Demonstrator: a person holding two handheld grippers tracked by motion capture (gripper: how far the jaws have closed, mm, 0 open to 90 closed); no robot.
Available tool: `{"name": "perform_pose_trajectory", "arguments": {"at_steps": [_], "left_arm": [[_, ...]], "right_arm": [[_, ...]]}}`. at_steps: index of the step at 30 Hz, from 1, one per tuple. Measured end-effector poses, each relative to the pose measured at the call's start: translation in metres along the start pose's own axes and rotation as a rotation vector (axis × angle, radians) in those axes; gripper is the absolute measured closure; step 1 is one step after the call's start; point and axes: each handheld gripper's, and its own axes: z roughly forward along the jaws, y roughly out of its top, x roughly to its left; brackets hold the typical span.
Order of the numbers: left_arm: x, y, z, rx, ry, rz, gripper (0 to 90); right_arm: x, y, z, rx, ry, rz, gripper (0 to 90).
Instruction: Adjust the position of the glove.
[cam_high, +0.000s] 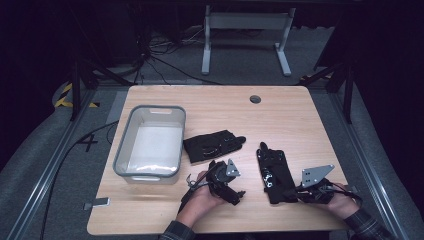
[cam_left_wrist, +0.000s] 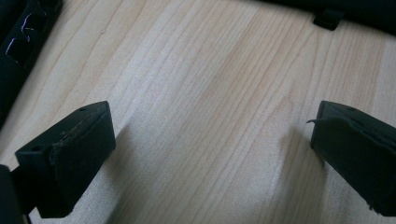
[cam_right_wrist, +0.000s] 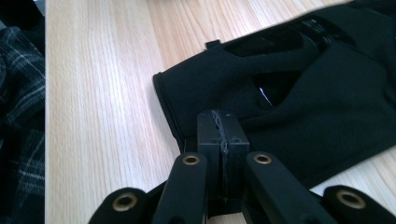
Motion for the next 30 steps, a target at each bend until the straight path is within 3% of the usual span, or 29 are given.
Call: {"name": "perform_pose_trajectory", "arguments": {"at_steps": [8,10,15,19,26,30], "left_arm": [[0.0,0.0,0.0,0.0,0.0,0.0,0.3],[0.0,0.0,0.0,0.0,0.0,0.0,0.3],[0.0,0.0,0.0,0.0,0.001,0.0,0.3],[0.0,0.0,0.0,0.0,0.001,0.001,0.2],[0.0,0.0,0.0,0.002,0.006,0.0,0.4],[0.002,0.002,-0.005,0.008,0.008,0.002,10.1]], "right_arm": [[0.003,0.009,0.006,0.004,0.012,-0.03,89.7],[0.001,0.008,0.001,-0.012,-0.002,-0.014,81.8],[-0.008,0.001,-0.018,-0.074,-0.095,0.041,65.6],[-0.019,-0.009,-0.026,-0.085,-0.193,0.079,50.0],[-0.041,-0.033,-0.03,-0.091,-0.272,0.176,32.2],[-0.05,-0.043,-0.033,-0.103,-0.313,0.201,28.0]]}}
